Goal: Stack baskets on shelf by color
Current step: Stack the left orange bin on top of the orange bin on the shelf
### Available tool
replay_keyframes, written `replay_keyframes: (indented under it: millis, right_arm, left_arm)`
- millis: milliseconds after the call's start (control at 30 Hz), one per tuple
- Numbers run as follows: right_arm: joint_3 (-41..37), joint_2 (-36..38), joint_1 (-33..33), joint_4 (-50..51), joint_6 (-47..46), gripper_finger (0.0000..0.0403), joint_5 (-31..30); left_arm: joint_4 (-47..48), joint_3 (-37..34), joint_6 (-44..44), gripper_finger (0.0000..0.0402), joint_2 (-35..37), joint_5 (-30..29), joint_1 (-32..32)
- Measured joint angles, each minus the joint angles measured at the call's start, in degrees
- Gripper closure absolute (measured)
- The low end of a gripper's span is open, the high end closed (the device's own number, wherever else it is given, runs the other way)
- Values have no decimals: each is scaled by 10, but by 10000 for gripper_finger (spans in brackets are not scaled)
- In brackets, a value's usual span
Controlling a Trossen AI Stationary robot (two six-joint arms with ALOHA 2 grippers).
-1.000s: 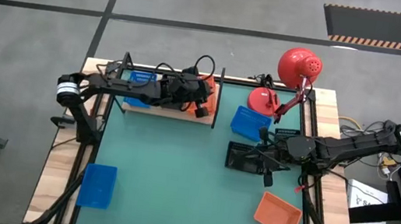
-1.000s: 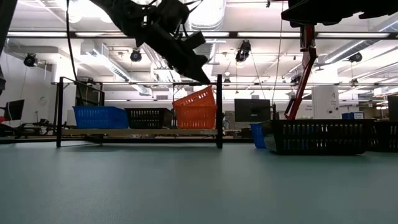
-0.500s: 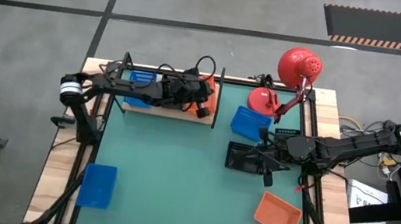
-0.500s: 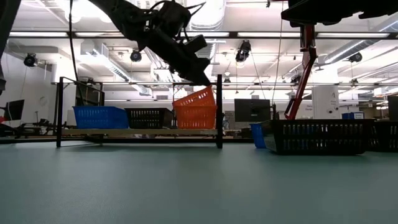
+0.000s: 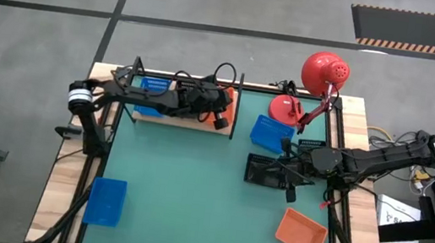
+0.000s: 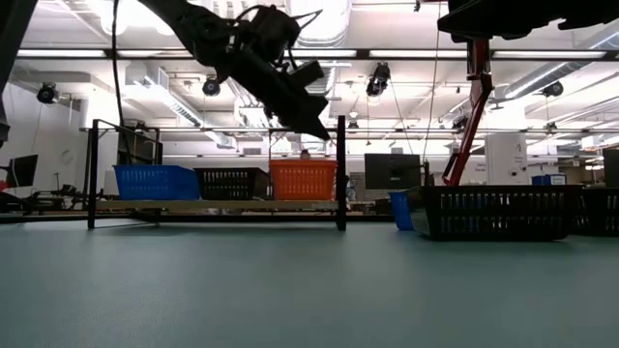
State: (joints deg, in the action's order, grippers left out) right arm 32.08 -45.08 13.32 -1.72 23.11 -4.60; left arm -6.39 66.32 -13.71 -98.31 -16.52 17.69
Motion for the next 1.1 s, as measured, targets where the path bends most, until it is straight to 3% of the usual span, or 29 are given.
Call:
replay_keyframes:
  millis: [133,433,900,1100]
  right_arm:
    - [0,0,0,1,0,369,0]
    - [0,0,0,-2,8,369,0]
    - [0,0,0,-3,9,369,-1]
    - [0,0,0,-3,9,369,-1]
  left_arm:
    - [52,0,9,401,43,0,-23]
    - [311,-1,9,402,92,12,-58]
    - [313,-2,-3,402,76,-10,-50]
    - [271,-2,-2,402,66,-22,-37]
